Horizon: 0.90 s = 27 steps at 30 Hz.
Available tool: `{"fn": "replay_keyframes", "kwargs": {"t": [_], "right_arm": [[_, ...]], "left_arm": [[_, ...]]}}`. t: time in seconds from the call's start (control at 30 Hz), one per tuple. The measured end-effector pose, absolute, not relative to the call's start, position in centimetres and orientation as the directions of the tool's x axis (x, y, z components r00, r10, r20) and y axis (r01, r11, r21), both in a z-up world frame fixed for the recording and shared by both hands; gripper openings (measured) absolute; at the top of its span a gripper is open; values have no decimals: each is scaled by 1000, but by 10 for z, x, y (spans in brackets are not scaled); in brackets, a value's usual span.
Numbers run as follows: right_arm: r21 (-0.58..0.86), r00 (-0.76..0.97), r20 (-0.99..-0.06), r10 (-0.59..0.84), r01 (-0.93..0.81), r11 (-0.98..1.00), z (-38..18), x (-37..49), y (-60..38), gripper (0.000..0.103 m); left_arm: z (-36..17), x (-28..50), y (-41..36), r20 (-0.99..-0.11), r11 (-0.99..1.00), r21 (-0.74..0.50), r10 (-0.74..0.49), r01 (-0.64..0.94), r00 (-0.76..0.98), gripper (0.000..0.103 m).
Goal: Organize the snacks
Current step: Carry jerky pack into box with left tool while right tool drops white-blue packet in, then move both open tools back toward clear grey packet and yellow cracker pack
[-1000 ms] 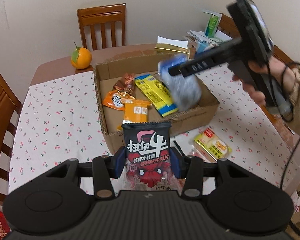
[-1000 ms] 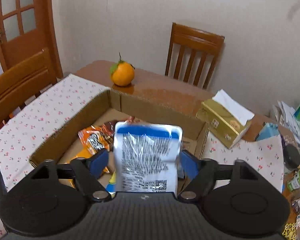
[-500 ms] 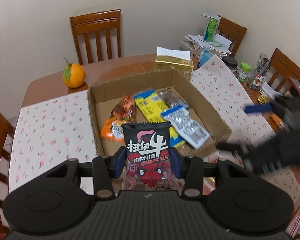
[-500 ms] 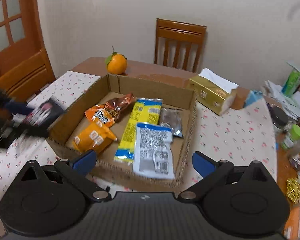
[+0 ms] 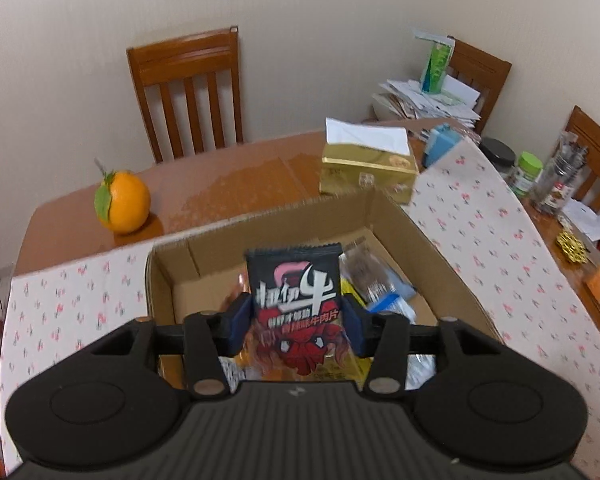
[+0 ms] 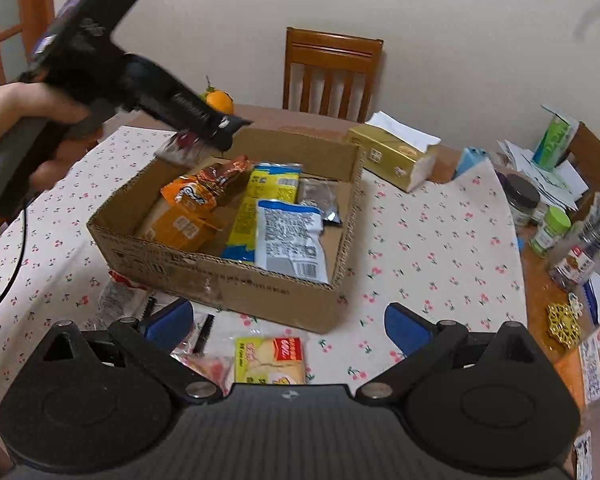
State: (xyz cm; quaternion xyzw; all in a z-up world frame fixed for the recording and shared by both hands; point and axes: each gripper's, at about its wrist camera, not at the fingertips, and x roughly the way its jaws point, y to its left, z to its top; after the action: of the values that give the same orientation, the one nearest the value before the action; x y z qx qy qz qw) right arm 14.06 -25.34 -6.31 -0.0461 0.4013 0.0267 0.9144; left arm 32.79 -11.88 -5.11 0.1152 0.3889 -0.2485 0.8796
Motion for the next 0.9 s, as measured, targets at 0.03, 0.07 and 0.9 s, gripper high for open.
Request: {"fn": "replay_keyframes", "kwargs": {"t": [0.03,0.07,0.9], "right_arm": [[-58,676,-737,11,-80,995,-64,140,-255,103],[-55,674,-739,10,-75,996,-64,139,-257,103],[-93,589,-807,-30,-77,993,-123,120,-266,103]], "left_arm": [[-52,330,-121,-740,855,26,-332,517,585,85],[-53,330,-121,-737,867,43,-308,497,602,96],[-68,176,-22,-762,962,1,-176,273,623,97]]}}
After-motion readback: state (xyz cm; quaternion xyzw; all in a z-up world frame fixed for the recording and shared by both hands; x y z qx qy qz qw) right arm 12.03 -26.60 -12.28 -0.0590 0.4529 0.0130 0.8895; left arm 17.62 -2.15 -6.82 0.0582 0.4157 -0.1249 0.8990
